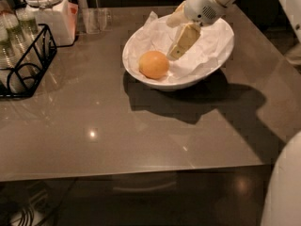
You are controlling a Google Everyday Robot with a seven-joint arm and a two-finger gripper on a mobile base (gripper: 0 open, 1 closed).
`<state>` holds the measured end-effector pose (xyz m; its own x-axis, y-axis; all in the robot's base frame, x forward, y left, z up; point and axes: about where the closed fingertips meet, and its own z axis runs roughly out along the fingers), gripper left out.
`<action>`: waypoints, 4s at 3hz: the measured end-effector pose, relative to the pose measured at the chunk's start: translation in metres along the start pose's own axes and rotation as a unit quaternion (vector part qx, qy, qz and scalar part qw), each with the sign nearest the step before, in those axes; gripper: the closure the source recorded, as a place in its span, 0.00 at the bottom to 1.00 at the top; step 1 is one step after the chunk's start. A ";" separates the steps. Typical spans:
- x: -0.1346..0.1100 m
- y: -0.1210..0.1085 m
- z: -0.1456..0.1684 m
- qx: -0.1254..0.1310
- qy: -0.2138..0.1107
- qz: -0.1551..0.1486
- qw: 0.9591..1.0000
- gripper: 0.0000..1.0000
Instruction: Pick orange from white bowl
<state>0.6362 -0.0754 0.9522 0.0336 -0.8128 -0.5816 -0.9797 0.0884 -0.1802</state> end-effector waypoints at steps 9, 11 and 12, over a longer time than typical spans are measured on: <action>0.015 0.006 0.111 -0.139 -0.039 0.056 0.988 0.89; -0.004 0.012 0.027 -0.049 -0.094 0.039 0.994 1.00; -0.009 0.025 -0.025 0.000 -0.127 0.038 0.991 1.00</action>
Offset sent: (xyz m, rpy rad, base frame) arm 0.0117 0.0443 -0.0721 0.0459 0.2300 0.1274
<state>0.6064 -0.0800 0.9729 0.0086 -0.6332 -0.7739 -0.9813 0.1434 -0.1282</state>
